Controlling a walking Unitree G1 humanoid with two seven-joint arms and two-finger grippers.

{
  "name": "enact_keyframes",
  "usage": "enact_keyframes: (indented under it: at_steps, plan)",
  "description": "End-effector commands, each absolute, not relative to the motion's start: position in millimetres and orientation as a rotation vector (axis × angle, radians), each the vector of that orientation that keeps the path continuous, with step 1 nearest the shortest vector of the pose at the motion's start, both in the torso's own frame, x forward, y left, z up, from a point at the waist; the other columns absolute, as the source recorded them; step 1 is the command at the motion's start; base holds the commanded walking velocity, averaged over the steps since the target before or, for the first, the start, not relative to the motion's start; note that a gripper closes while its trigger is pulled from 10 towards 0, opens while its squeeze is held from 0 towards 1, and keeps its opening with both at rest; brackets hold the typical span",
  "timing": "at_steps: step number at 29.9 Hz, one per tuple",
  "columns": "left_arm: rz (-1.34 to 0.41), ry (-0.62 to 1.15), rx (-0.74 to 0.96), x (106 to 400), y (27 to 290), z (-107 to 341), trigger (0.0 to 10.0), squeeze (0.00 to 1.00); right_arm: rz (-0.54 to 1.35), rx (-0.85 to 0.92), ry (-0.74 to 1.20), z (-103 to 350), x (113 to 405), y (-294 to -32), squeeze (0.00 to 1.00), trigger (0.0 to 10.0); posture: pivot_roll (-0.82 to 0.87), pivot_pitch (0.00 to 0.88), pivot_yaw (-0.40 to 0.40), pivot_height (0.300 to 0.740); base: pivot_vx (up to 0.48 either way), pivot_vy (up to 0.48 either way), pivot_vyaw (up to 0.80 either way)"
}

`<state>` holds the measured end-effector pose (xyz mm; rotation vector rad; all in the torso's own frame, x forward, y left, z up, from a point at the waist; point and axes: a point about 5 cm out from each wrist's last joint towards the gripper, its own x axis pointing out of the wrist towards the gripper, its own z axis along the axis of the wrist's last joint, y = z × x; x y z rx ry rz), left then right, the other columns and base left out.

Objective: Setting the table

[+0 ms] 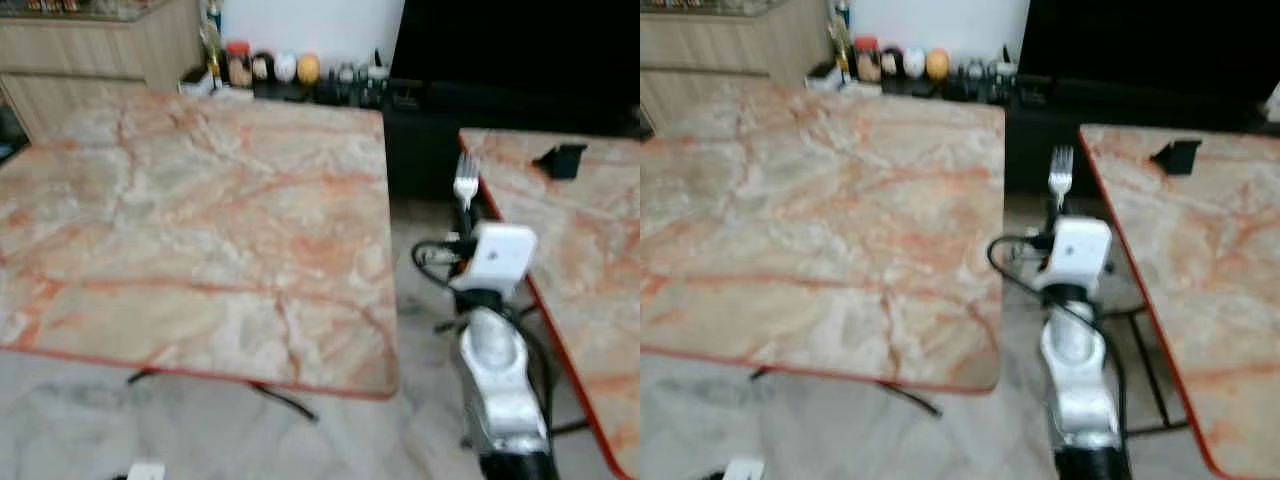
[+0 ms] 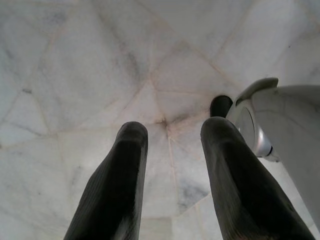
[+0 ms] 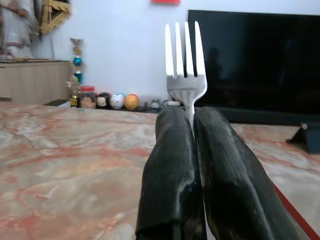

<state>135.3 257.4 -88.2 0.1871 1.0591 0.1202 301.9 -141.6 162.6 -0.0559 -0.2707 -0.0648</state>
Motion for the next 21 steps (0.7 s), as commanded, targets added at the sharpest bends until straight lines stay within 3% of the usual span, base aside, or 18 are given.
enact_keyframes:
  at_steps: [1,21]
  plan:
    - [0.112,1.059,0.180,135,255,-89,10.0,0.00,-0.093,-0.059,-0.282,166,303,-150,0.00,10.0,0.04,0.000,-0.033,0.711,0.000,-0.379,0.00]
    - [0.112,1.052,0.164,136,254,-89,10.0,0.00,-0.126,-0.048,-0.374,189,303,-155,0.00,10.0,0.03,0.000,-0.031,0.711,0.000,-0.378,0.00]
